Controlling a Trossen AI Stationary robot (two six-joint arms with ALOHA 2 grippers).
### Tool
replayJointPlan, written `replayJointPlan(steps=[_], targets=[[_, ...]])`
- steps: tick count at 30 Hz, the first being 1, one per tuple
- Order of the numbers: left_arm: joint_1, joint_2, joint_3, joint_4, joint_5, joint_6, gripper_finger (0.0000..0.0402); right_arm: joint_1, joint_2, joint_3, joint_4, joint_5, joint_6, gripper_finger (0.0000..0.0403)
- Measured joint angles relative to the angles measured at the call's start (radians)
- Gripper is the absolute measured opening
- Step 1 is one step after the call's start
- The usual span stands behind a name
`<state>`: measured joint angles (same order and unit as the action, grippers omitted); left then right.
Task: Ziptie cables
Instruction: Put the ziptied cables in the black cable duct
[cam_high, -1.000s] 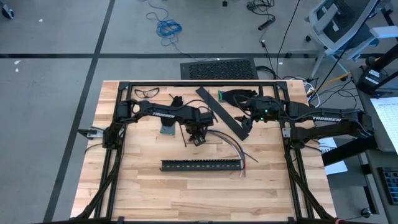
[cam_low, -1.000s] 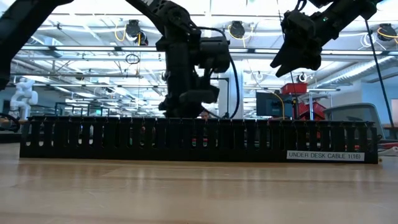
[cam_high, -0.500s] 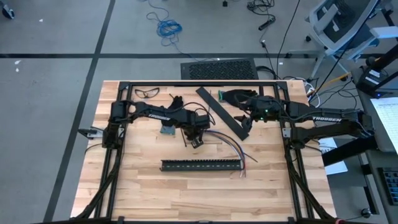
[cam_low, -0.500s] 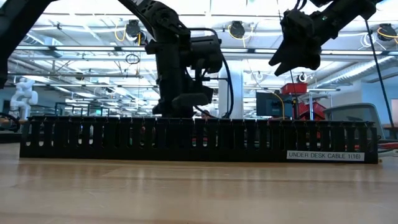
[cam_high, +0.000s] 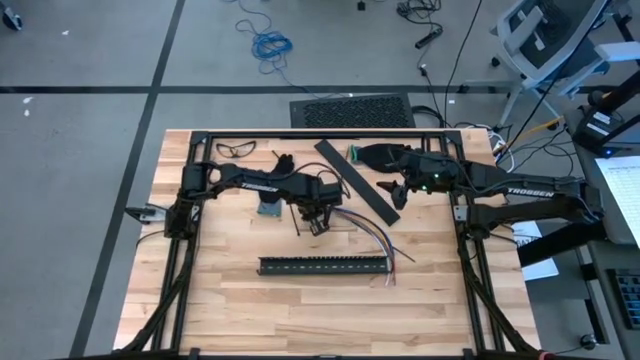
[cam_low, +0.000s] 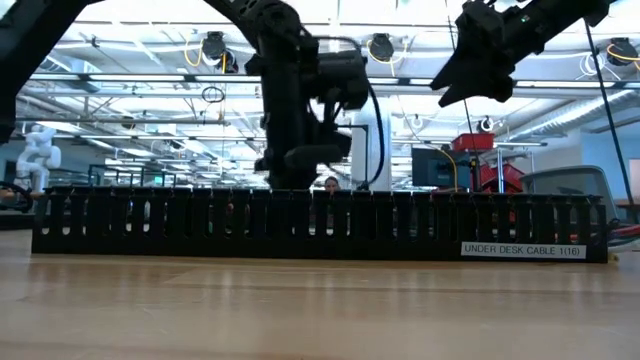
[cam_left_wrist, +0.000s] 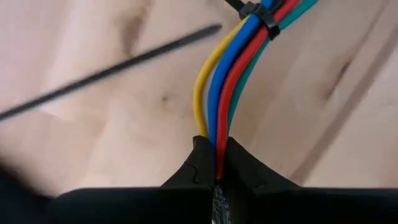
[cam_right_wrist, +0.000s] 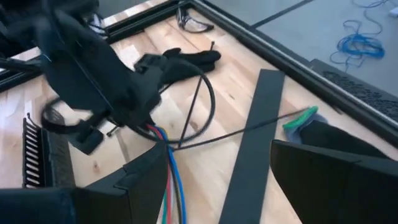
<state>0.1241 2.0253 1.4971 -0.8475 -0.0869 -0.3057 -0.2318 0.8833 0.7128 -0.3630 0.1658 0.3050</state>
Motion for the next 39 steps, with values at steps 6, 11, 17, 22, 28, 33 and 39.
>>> replayJointPlan(steps=[6, 11, 17, 22, 28, 33, 39], targets=[[-0.004, -0.005, 0.075, -0.084, -0.005, 0.027, 0.0014, -0.036, -0.047, 0.001, -0.037, -0.018, 0.015, 0.0265], [-0.016, -0.013, 0.157, -0.127, -0.037, 0.056, 0.0013, -0.064, -0.001, 0.000, -0.213, -0.166, 0.068, 0.0265], [-0.007, -0.015, 0.240, -0.131, -0.075, 0.079, 0.0013, -0.010, 0.087, -0.008, -0.060, -0.171, 0.033, 0.0265], [-0.007, -0.015, 0.279, -0.138, -0.127, 0.079, 0.0013, 0.041, 0.188, -0.010, -0.009, -0.127, 0.024, 0.0265], [-0.006, -0.016, 0.291, -0.143, -0.152, 0.079, 0.0013, 0.081, 0.272, -0.011, 0.069, -0.054, -0.008, 0.0270], [-0.006, -0.016, 0.291, -0.141, -0.154, 0.079, 0.0013, 0.091, 0.330, -0.011, 0.162, -0.026, -0.041, 0.0279], [-0.006, -0.016, 0.291, -0.140, -0.178, 0.081, 0.0013, 0.103, 0.391, -0.011, 0.207, 0.015, -0.077, 0.0290]])
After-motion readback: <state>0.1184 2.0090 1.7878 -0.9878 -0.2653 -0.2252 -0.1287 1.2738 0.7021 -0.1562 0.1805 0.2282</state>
